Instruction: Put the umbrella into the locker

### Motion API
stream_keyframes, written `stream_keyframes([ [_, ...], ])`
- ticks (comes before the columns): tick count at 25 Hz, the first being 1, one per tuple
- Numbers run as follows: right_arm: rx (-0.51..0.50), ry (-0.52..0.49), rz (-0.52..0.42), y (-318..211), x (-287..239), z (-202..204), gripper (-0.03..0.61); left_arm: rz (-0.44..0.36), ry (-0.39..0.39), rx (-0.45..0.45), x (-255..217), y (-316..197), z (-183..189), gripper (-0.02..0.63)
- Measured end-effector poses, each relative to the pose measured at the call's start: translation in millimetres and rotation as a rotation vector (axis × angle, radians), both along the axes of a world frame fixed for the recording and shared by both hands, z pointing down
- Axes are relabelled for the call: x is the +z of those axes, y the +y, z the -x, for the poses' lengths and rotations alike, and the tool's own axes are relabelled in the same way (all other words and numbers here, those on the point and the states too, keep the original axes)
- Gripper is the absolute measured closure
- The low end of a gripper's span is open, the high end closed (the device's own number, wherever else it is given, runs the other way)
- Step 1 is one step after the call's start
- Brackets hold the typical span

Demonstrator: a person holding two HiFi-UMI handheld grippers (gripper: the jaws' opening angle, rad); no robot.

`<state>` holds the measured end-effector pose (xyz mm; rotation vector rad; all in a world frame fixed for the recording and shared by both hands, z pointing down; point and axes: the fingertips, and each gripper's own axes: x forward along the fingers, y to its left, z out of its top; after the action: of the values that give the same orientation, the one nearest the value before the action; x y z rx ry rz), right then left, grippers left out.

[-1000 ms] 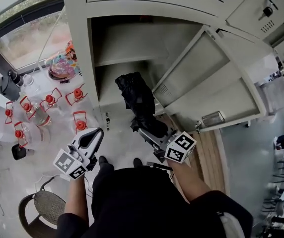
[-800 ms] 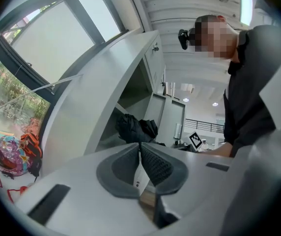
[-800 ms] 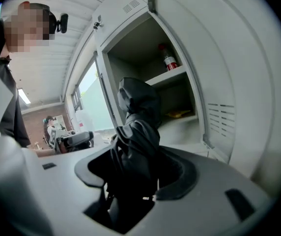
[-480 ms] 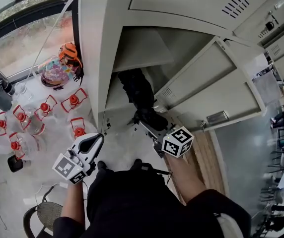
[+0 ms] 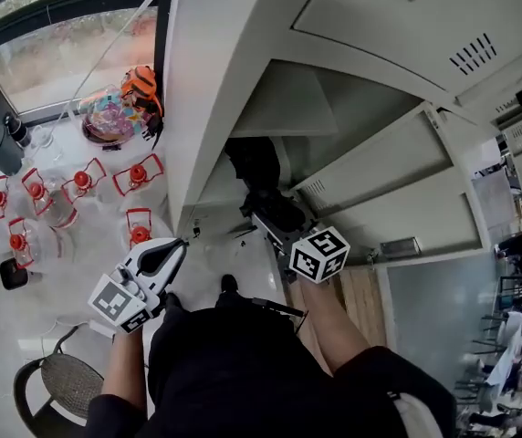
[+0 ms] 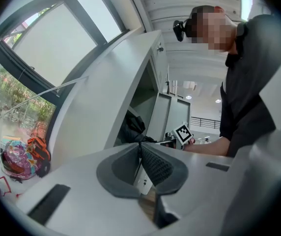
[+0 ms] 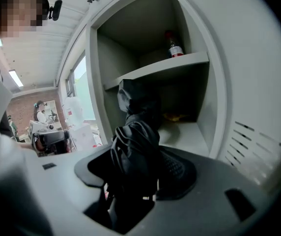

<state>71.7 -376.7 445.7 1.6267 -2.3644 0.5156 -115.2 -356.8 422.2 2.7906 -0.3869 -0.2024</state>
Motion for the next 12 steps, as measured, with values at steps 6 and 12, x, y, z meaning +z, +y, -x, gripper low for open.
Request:
stream_keyframes([
  [6, -0.047, 0.010, -0.004, -30, -4, -4, 0.336, -0.005, 0.010, -0.053, -3, -9, -11, 0.589],
  [12, -0.087, 0.071, -0.003, -56, -1, -4, 0.336, -0.017, 0.014, -0.097, -5, -18, -17, 0.589],
])
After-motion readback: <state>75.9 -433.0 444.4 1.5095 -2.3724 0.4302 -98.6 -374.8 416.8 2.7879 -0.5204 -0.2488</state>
